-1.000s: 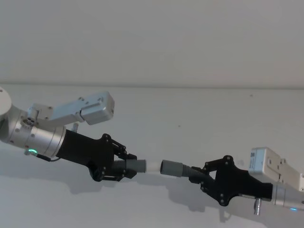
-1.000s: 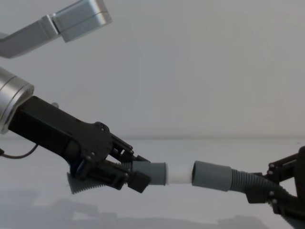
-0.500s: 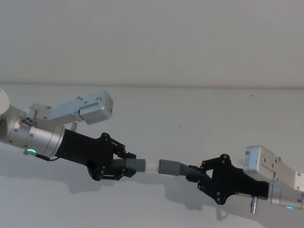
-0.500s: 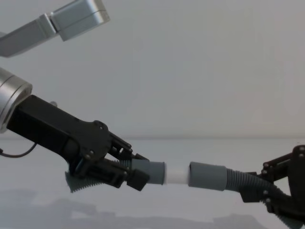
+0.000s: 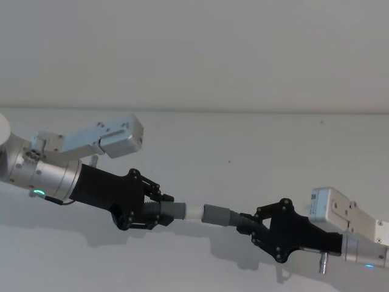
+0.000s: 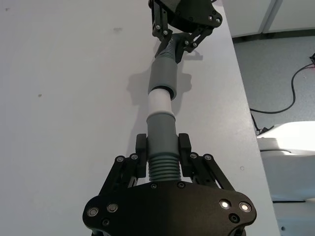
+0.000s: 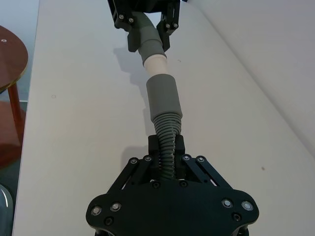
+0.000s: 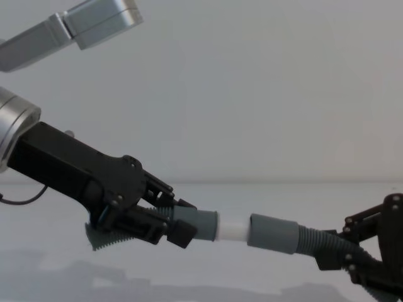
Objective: Use both hands to pick up one end of the pipe from the table, align the ends, and insert them.
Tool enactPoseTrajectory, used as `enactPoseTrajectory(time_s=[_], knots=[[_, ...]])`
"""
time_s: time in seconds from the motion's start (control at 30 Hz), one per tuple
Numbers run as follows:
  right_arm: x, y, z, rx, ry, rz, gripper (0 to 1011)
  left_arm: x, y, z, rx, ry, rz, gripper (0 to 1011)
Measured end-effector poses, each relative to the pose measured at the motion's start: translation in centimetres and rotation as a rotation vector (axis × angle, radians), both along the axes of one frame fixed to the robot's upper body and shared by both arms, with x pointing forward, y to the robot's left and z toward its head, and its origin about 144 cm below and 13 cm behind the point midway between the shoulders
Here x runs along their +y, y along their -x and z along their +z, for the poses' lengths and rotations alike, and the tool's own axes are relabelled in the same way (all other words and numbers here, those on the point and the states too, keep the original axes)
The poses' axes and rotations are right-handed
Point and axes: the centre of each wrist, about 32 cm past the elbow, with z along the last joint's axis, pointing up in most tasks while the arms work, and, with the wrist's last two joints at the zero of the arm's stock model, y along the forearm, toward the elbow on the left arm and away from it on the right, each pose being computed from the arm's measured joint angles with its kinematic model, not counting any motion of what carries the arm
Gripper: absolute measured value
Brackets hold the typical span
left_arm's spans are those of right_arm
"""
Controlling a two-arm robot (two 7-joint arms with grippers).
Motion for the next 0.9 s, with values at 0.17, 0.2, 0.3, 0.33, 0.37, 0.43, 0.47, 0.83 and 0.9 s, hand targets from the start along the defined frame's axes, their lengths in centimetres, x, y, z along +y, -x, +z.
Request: enactPoseTrajectory(time_s=[0.17,0.2,0.3,0.33,0.37,0.43,0.47,0.83,0.9], knots=[[0.04,-0.04,0.00,0.001,0.004,0.002,141,0.01,0.04,0.08,0.000,0.000,-0.004,361],[0.04,-0.04,0.00,0.002,0.004,0.002,141,0.00,0.06,0.10,0.000,-0.001,-0.006,361],[0.06,-0.08,0.03,0.003,0.007,0.002,141,0.02,0.08,0.16,-0.001,-0.001,-0.009,361],[0.06,-0.09,0.02,0.003,0.008,0.003,141,0.01,0.10,0.17,0.000,-0.001,-0.011,361],[0.07,-0.09,0.02,0.004,0.009,0.003,141,0.00,0.11,0.18,0.000,-0.002,-0.013,361],[0.08,-0.11,0.03,0.004,0.010,0.004,141,-0.02,0.13,0.21,0.001,-0.001,-0.016,361],[0.08,-0.13,0.04,0.004,0.011,0.004,141,-0.02,0.14,0.24,0.001,-0.001,-0.017,361],[0.08,-0.26,0.11,0.006,0.016,0.007,141,-0.04,0.23,0.27,0.006,-0.005,-0.028,361],[0.09,-0.28,0.12,0.006,0.017,0.007,141,-0.05,0.24,0.27,0.007,-0.006,-0.029,361]])
